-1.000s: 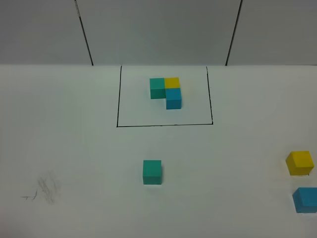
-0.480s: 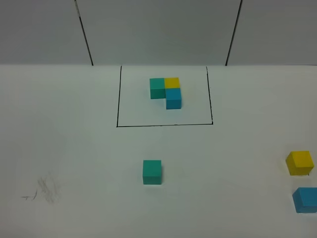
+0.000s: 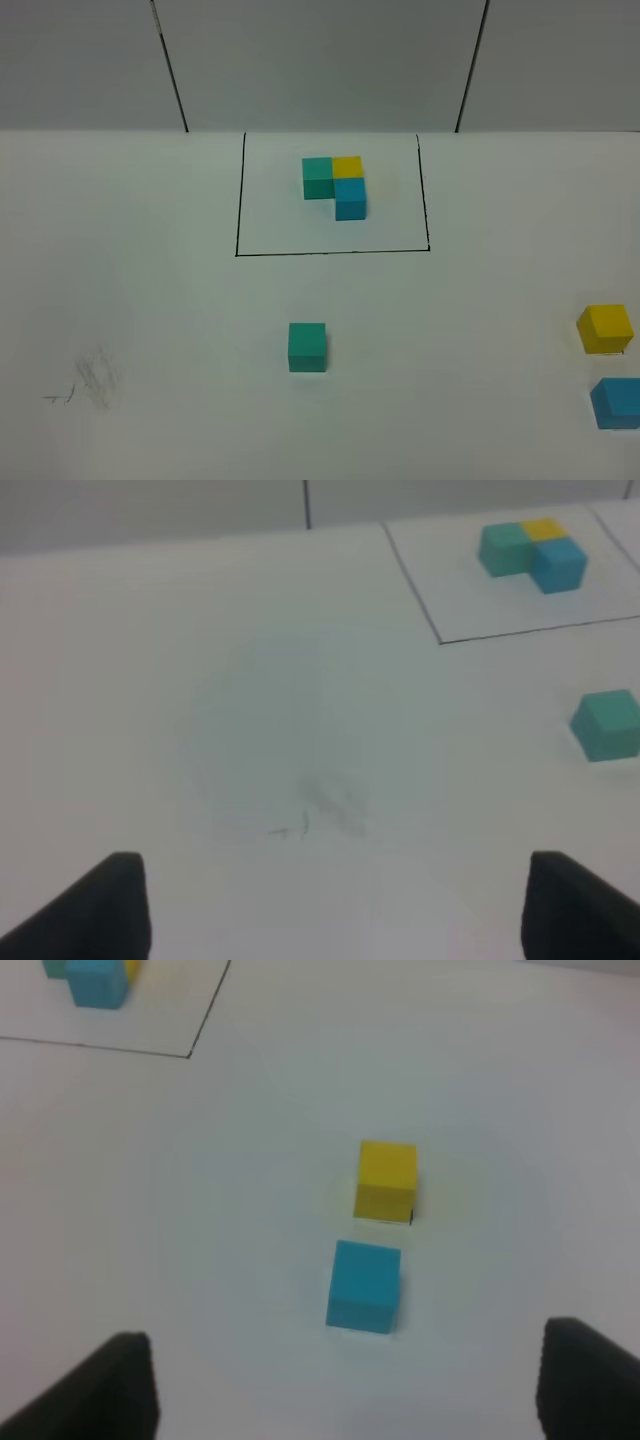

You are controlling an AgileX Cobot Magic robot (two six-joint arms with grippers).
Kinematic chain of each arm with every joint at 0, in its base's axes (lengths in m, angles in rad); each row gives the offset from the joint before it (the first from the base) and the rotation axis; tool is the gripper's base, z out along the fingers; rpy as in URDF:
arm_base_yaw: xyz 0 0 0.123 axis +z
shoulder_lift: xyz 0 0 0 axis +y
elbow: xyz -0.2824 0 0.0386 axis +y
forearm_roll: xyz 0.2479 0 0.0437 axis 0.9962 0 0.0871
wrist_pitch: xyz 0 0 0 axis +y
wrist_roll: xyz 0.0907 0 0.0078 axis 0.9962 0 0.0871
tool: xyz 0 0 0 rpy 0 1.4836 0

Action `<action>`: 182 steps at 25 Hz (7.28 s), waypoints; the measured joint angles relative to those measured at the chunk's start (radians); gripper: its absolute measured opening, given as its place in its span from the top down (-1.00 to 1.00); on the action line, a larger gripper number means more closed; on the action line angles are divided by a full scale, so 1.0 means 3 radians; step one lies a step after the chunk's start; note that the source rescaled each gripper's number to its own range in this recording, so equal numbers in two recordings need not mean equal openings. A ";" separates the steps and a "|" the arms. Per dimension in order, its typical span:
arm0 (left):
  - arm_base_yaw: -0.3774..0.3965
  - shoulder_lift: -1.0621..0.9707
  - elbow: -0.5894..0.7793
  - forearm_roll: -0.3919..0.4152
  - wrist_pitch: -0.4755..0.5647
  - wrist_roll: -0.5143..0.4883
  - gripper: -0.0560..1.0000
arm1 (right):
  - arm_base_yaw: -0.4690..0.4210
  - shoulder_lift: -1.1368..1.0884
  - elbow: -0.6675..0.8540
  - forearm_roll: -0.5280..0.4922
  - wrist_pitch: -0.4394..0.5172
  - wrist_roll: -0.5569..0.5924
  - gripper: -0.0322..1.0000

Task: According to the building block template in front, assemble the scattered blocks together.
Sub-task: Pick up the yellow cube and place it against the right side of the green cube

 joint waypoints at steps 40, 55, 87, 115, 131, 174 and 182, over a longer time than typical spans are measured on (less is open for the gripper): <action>0.0196 -0.0004 0.0483 0.0205 -0.0171 -0.0371 -0.33 | 0.0000 0.0000 0.0000 0.0000 0.0000 0.0055 -0.22; 0.0196 -0.0004 0.0483 0.0205 -0.0171 -0.0371 -0.32 | 0.0000 0.1922 -0.0393 -0.0153 -0.0646 0.0246 -0.22; 0.0196 -0.0004 0.0487 0.0205 -0.0171 -0.0371 -0.32 | 0.0002 0.5789 -0.1839 -0.0130 -0.1090 0.0224 -0.22; 0.0196 -0.0004 0.0487 0.0205 -0.0171 -0.0371 -0.32 | 0.0478 0.5944 -0.1836 -0.0184 -0.1430 -0.1125 0.92; 0.0196 -0.0004 0.0487 0.0205 -0.0171 -0.0371 -0.32 | 0.2113 0.6608 -0.2878 0.0187 -0.0625 -0.2804 0.92; 0.0196 -0.0004 0.0487 0.0205 -0.0171 -0.0371 -0.32 | 0.2313 0.7288 -0.3426 -0.0046 -0.0678 -0.2197 0.92; 0.0196 -0.0004 0.0487 0.0205 -0.0171 -0.0371 -0.32 | 0.2317 0.7395 -0.3448 -0.0058 -0.0665 -0.2197 0.92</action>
